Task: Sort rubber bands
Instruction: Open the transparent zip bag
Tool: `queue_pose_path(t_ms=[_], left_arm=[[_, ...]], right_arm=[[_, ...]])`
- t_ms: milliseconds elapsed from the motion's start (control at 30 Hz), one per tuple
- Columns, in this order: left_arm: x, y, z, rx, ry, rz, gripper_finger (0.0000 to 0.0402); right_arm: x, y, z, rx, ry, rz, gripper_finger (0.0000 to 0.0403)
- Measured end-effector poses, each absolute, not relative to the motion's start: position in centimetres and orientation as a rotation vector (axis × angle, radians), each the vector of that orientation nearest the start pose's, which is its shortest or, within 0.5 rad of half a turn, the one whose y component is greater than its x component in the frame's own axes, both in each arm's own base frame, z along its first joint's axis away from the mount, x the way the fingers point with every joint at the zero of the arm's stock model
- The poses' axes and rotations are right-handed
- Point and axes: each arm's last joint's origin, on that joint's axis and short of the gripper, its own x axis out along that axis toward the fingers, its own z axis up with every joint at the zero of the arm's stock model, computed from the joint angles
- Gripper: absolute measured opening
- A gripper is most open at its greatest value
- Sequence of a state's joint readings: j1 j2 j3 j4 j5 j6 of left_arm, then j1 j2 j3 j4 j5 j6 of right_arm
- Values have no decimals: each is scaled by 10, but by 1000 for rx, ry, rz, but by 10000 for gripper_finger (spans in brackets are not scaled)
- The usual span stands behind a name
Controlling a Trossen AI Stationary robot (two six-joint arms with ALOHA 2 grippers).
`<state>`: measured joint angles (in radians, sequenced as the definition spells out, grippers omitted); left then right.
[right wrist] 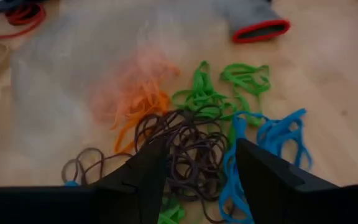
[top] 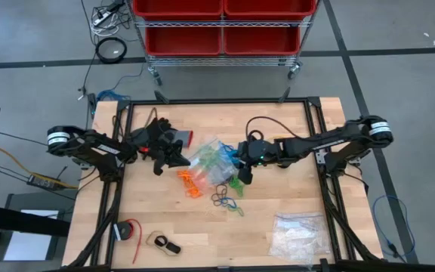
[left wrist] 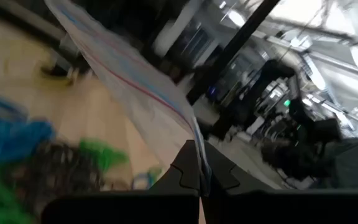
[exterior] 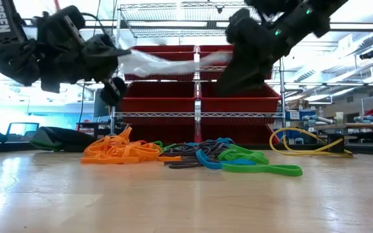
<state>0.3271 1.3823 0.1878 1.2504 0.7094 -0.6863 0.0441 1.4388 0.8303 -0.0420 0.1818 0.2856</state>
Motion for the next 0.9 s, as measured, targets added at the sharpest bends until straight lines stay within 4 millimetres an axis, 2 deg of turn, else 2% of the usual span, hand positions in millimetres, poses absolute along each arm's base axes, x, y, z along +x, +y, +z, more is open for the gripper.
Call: queue_pose_path(t_ms=[133,333,533,733,900], left_arm=[[209,44,161,-663,213,-373,0],[230,38,184,-556,389,-350,0],[247,35,225,-290,679,-191,0],[254,25,266,-106,716,-242,0],[254,17,276,-37,760,-301,0]], right_arm=[[285,7,244,184,522,-206,180],[273,3,276,157,361,-114,177],[278,-3,276,122,328,-100,176],[287,-5,279,49,262,-59,176],[307,-5,291,-29,291,4,171]])
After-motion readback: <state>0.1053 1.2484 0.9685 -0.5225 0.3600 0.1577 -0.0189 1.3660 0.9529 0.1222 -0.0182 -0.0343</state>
